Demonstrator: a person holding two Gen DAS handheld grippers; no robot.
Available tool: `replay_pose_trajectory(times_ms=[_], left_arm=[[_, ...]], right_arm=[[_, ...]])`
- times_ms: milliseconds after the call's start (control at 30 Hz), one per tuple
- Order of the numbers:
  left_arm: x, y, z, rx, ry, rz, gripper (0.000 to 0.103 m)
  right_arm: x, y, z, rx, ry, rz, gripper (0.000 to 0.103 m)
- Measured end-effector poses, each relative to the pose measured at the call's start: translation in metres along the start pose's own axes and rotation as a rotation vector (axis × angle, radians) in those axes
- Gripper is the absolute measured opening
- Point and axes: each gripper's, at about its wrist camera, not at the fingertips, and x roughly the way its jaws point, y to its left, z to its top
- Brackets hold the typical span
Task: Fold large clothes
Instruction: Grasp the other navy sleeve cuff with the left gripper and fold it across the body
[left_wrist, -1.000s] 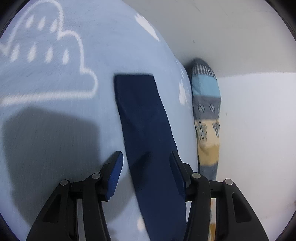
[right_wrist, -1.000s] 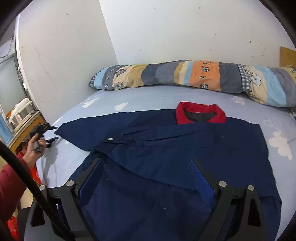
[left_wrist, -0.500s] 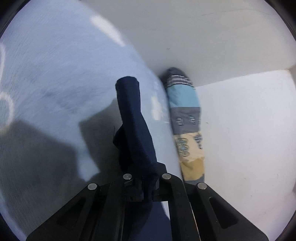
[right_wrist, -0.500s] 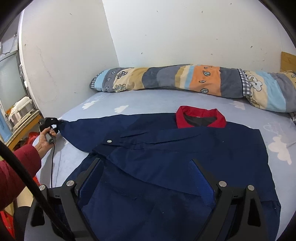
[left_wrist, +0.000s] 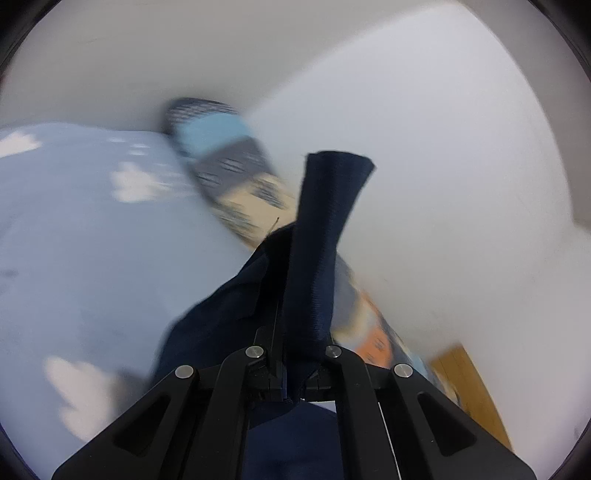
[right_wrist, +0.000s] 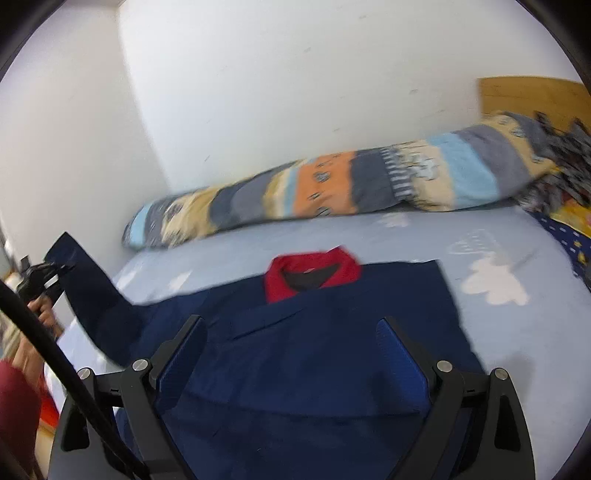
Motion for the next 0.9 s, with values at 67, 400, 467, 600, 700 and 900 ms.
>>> replay_pose_trajectory(times_ms=[67,400,467,600,700,900], left_arm=[[0.011,-0.050,-0.017,0.062,0.046,-0.047,0.003],[0.099,-0.250,-0.161,0.261,0.286,-0.237,0.003],[0.119,-0.272,-0.197,0.276,0.333,-0.260,0.003],[0.163,-0.308,-0.278,0.298,0.449,-0.287,0.003],[0.198,-0.319,-0.350,0.335,0.539,-0.266,0.003],[0.240,-0.307,-0.490,0.445,0.668,-0.140,0.005]], right_arm=[[-0.012,-0.017,0.008,0.049,-0.043,-0.032,0.095],[-0.080,-0.068,0.030,0.166,-0.227,-0.126,0.096],[-0.092,-0.076,0.032,0.185,-0.257,-0.151,0.096],[-0.111,-0.093,0.032,0.214,-0.290,-0.182,0.096],[-0.122,-0.108,0.033,0.239,-0.307,-0.210,0.096],[-0.125,-0.117,0.032,0.261,-0.294,-0.206,0.096]])
